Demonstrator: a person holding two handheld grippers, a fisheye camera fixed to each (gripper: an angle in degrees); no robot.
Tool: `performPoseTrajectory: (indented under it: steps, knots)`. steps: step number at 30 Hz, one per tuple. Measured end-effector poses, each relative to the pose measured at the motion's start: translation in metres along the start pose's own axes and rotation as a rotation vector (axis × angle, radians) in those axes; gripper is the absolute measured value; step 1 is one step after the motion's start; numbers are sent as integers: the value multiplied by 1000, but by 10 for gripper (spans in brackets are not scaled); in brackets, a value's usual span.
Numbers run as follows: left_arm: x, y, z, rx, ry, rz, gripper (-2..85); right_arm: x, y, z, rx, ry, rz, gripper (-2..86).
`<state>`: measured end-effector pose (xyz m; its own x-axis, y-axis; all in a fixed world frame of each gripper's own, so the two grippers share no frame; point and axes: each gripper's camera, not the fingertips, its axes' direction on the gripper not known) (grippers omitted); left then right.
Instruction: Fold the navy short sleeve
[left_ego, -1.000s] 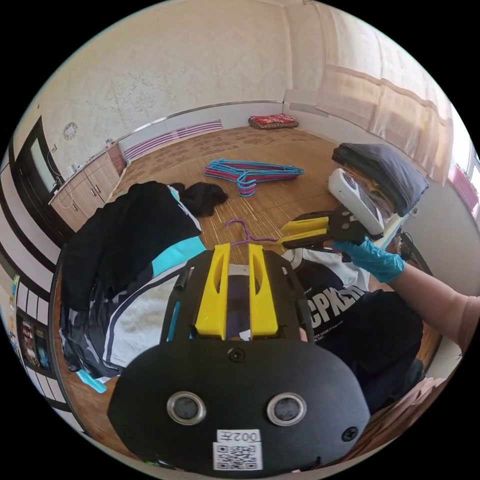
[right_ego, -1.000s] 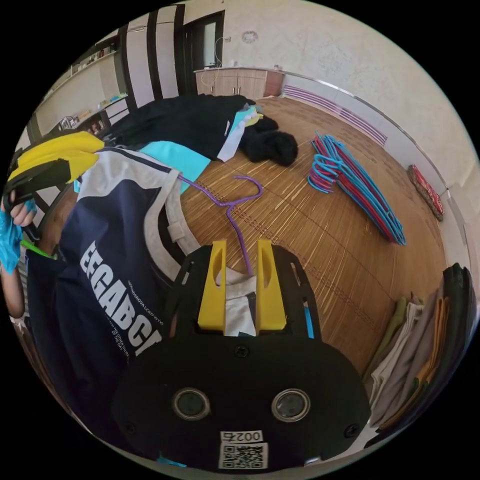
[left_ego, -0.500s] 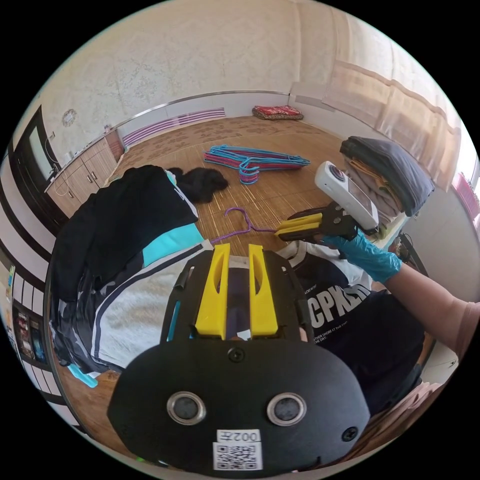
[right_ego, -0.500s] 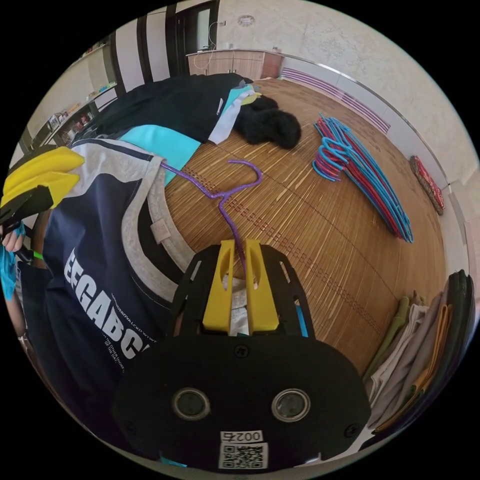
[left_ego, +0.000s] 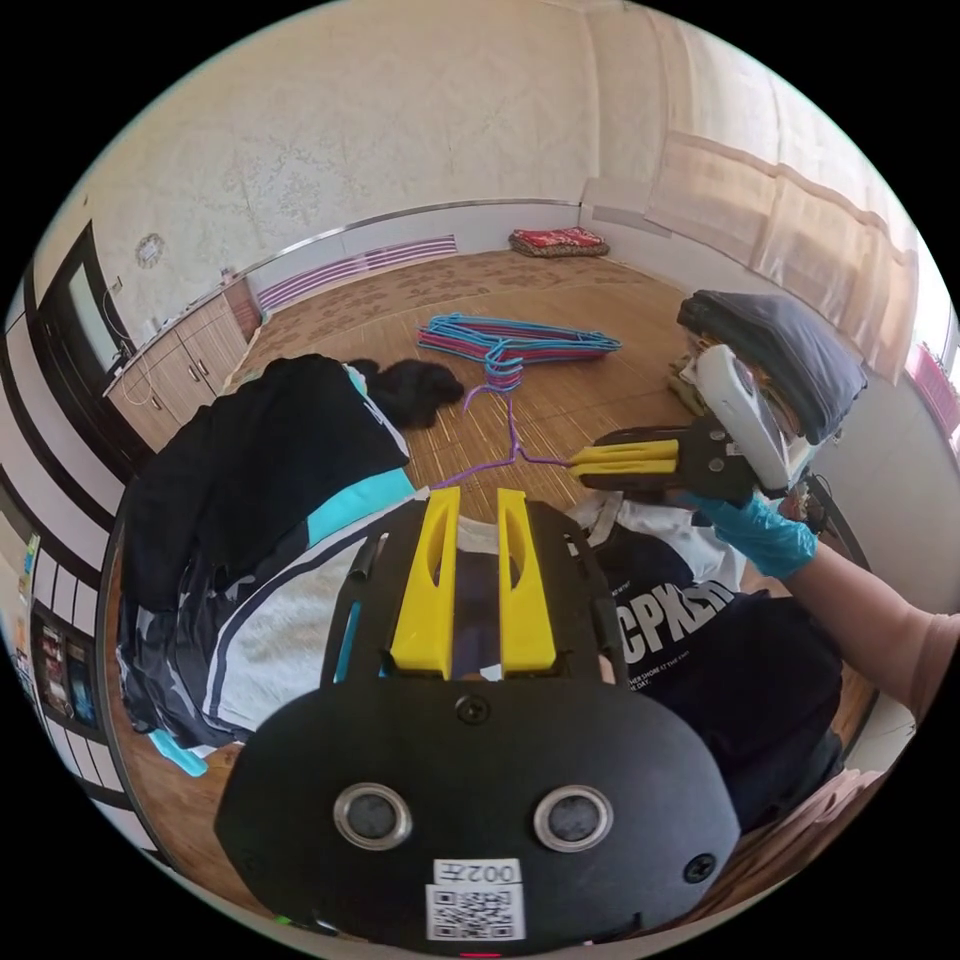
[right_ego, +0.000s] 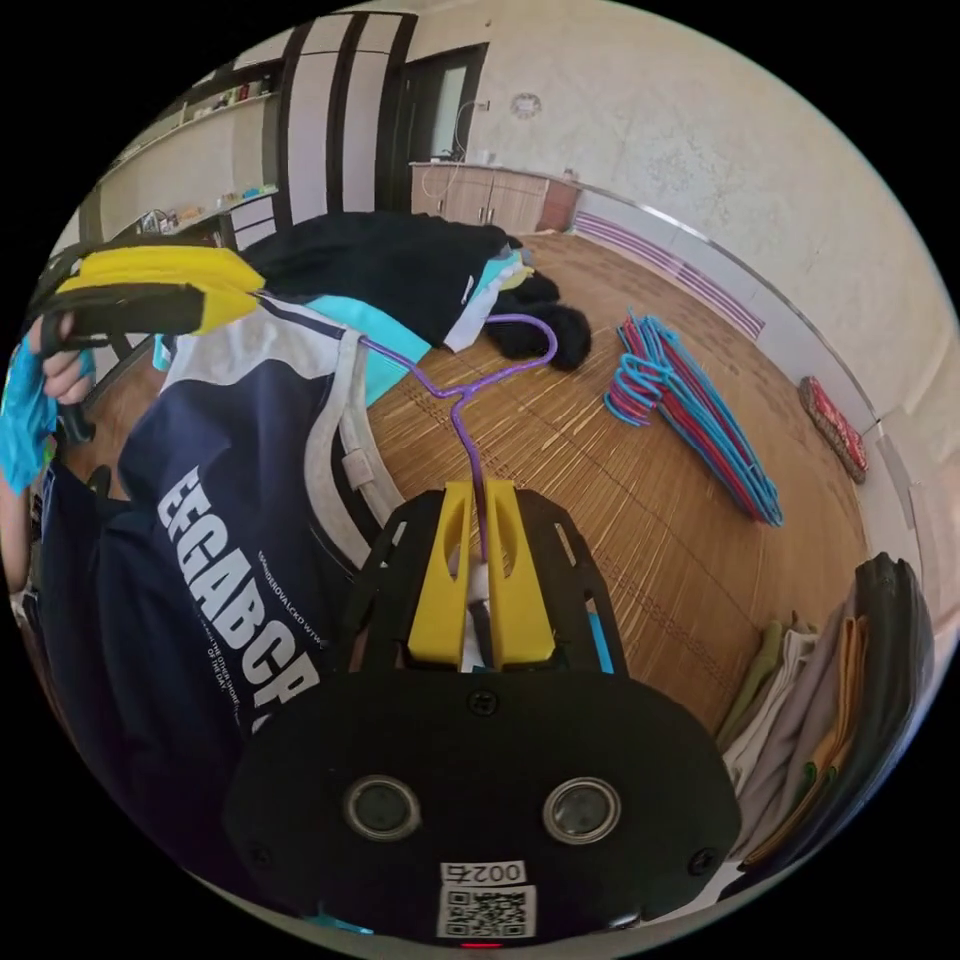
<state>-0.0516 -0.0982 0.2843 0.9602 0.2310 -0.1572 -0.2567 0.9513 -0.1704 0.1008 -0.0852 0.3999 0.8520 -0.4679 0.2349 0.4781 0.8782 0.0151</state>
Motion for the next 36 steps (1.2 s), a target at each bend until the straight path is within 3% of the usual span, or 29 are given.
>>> performPoseTrajectory:
  steps: [11, 23, 31, 36]
  knots:
    - [10, -7, -34, 95, -27, -8, 37, -28, 36, -77, 166, -32, -76, -6]
    - [57, -18, -70, 166, 0, 136, 64, -58, 70, -131, 228, -102, -114, -2]
    - [87, -10, -94, 190, -83, 184, 48, -48, 88, -139, 198, -175, 6, 36]
    - [98, -3, -111, 218, -95, 180, 46, -45, 97, -137, 168, -83, 86, 73]
